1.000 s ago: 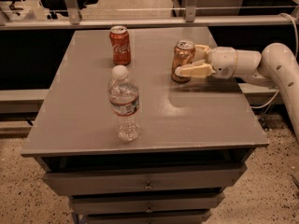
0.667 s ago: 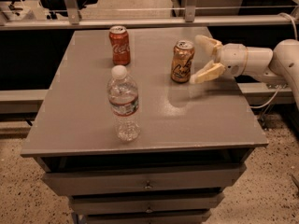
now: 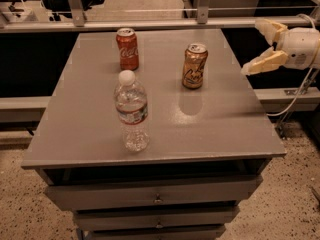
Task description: Place orange can upright
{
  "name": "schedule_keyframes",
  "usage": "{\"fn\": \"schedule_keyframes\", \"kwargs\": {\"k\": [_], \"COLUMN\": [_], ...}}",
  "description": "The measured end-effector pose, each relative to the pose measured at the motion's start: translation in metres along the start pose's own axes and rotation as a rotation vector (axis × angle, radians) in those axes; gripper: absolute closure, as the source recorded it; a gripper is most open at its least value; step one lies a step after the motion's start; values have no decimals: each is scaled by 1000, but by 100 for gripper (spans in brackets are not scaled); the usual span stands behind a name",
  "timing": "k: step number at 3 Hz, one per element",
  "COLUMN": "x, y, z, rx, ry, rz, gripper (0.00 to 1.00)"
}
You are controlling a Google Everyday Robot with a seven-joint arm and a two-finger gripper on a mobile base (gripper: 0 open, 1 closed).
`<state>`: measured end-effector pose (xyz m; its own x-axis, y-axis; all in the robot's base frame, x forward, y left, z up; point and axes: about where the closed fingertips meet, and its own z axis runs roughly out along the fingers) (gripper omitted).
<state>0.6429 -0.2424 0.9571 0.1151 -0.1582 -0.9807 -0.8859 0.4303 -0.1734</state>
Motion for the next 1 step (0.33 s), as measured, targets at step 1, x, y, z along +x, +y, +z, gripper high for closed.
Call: {"fn": "schedule_keyframes", "kwargs": {"k": [1], "x": [-1], "y": [0], "z": [1], "rx": [-1], "ry": [1], "rz": [4], "gripper": [0]}}
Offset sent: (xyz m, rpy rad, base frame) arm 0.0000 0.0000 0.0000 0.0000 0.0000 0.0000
